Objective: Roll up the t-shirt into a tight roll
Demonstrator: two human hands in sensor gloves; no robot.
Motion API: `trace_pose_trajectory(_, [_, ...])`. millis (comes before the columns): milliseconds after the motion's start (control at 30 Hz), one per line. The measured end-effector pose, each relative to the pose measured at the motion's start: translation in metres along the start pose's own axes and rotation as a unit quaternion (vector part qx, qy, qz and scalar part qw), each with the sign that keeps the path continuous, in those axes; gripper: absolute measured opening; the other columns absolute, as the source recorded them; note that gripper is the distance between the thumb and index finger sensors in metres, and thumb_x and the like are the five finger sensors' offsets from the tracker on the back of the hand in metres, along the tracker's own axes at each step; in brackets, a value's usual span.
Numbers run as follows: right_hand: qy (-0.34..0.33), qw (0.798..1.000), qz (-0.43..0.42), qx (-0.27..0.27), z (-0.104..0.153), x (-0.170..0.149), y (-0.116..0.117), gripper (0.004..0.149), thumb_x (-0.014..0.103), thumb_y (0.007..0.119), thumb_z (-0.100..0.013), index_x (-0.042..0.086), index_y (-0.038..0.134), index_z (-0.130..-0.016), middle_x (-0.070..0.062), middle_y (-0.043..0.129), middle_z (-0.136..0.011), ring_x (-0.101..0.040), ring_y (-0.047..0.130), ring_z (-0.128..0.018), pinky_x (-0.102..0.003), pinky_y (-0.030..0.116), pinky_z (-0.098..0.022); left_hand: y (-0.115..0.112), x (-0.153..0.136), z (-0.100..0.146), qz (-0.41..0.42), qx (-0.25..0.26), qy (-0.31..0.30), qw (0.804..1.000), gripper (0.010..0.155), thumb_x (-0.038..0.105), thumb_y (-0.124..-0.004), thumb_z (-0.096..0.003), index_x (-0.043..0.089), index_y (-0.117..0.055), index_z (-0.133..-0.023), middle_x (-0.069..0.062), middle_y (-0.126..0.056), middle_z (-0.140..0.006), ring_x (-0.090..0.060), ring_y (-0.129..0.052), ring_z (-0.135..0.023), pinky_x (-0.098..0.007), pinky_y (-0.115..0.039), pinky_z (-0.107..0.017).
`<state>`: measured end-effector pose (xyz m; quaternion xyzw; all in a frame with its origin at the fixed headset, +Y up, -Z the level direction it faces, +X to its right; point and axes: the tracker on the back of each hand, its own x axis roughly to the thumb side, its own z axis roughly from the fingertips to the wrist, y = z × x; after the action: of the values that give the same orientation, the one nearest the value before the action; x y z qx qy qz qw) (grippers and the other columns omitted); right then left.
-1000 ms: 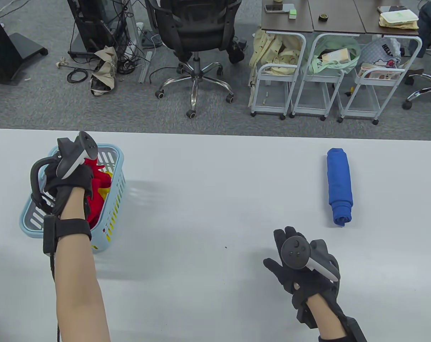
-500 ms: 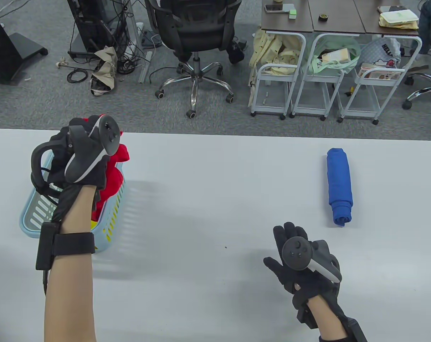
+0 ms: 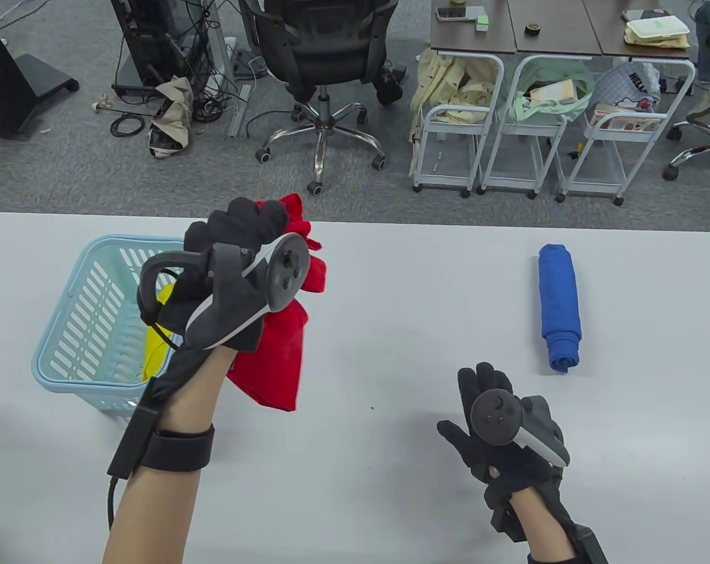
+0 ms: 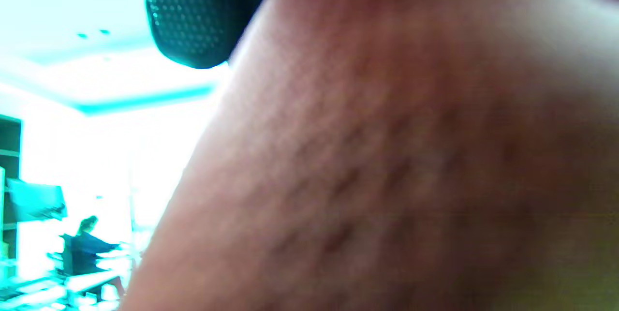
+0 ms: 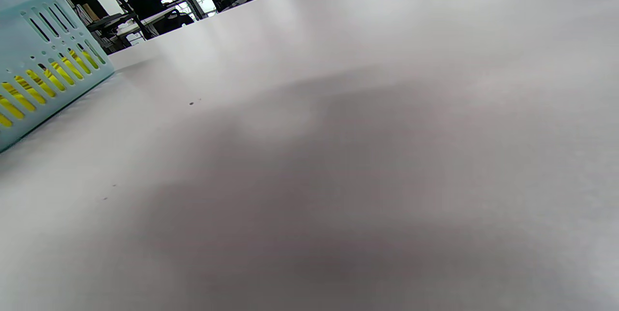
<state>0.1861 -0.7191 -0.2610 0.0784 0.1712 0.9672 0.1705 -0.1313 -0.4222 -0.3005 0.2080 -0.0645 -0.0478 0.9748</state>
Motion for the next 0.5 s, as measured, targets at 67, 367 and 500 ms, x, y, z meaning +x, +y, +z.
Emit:
trace_pose_trajectory(67, [0.005, 1.0, -0.004, -0.005, 0.001, -0.002, -0.002, 0.085, 0.058, 0.047, -0.058, 0.021, -0.016, -0.102, -0.015, -0.021, -0.103, -0.045, -0.014, -0.1, -0.063, 0.012, -0.071, -0.005, 0.006, 0.004, 0.075, -0.01, -0.031, 0.997, 0.044, 0.041, -0.073, -0.0535, 0.035, -0.072, -0.097, 0.002, -0.092, -0.079, -0.015, -0.101, -0.056, -0.039, -0.087, -0.051])
trace_pose_trajectory(367, [0.045, 0.999, 0.002, 0.0, -0.002, -0.013, 0.001, 0.082, 0.053, 0.045, -0.06, 0.018, -0.015, -0.103, -0.018, -0.02, -0.103, -0.048, -0.01, -0.1, -0.063, 0.016, -0.071, -0.151, 0.009, 0.032, 0.074, -0.183, 0.015, 0.98, 0.053, 0.038, -0.068, -0.06, 0.036, -0.059, -0.113, -0.01, -0.07, -0.117, -0.032, -0.088, -0.094, -0.054, -0.073, -0.069])
trace_pose_trajectory(500, [0.051, 0.998, 0.015, 0.018, -0.007, -0.013, 0.008, 0.079, 0.053, 0.049, -0.059, 0.02, -0.003, -0.108, -0.018, -0.012, -0.108, -0.048, -0.006, -0.101, -0.063, 0.019, -0.071, -0.232, 0.024, 0.069, 0.097, -0.325, -0.021, 0.941, 0.057, 0.048, -0.063, -0.0608, 0.034, -0.055, -0.115, -0.012, -0.067, -0.119, -0.036, -0.084, -0.098, -0.056, -0.071, -0.07])
